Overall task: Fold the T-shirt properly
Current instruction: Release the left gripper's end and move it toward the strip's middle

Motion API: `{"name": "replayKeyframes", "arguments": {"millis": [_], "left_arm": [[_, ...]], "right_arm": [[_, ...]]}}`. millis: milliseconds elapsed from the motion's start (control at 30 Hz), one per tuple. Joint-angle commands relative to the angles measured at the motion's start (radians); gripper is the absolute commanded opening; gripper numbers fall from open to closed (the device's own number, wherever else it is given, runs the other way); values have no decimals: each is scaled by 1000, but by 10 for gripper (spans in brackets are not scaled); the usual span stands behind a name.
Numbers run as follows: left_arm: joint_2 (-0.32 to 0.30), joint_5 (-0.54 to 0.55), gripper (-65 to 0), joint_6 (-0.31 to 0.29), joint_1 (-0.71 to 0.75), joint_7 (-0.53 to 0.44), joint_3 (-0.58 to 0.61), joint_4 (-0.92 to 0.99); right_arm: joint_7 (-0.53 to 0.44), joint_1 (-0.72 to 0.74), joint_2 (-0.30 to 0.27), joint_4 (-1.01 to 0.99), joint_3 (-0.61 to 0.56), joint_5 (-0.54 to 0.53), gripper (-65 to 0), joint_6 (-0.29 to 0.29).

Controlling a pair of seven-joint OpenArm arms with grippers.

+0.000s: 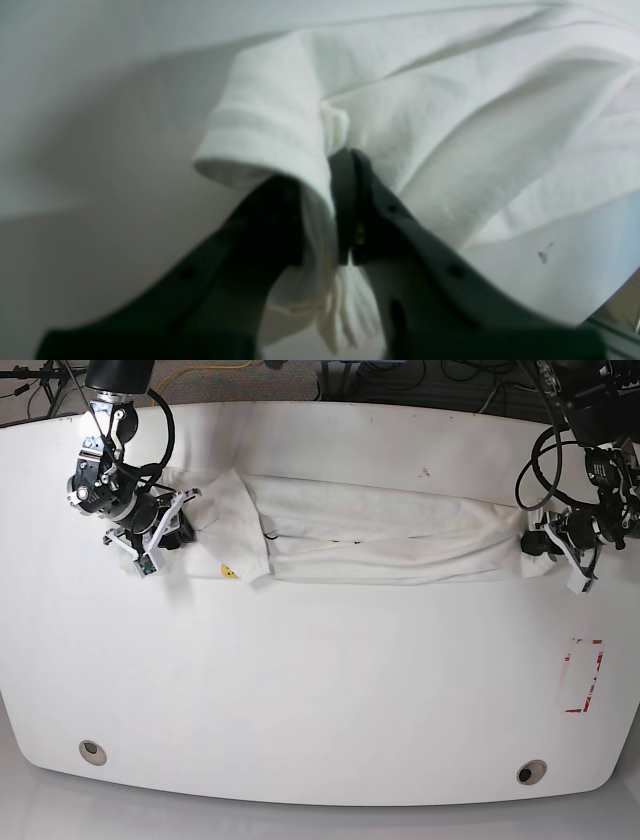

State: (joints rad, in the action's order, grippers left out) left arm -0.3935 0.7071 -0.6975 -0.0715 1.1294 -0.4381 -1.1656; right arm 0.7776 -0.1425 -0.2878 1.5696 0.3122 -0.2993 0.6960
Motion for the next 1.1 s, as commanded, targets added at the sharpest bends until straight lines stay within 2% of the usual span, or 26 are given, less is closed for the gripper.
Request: {"name": "replayKeyframes", "arguments": {"millis": [0,367,533,733,833,967,1067], "left_arm": [[-14,-14,-607,-1,-6,16,-1,-47],[-12,-16,-614,-1,60,31,2,-405],[-3,-10,-611,-1,60,105,5,-555],[69,-10,-608,-1,42,212,14,-699],[113,-10,-608,-1,19,267,69,-741],[156,-10,-608,-1,2,267,126,-750],[224,-20,-608,-1,-3,267,160,-745]], "right_arm": [[-7,8,-11,9,3,-1,-514,2],[-48,10,-14,-39,3,-1,-514,2],[-66,30,-14,-91,3,-1,-514,2],[-94,30,-15,-119,2,-1,-514,2],[-94,28,-12,-117,2,-1,-514,2],[-94,28,-9,-117,0,-1,-514,2],[-94,27,-9,-116,0,-1,-514,2]]}}
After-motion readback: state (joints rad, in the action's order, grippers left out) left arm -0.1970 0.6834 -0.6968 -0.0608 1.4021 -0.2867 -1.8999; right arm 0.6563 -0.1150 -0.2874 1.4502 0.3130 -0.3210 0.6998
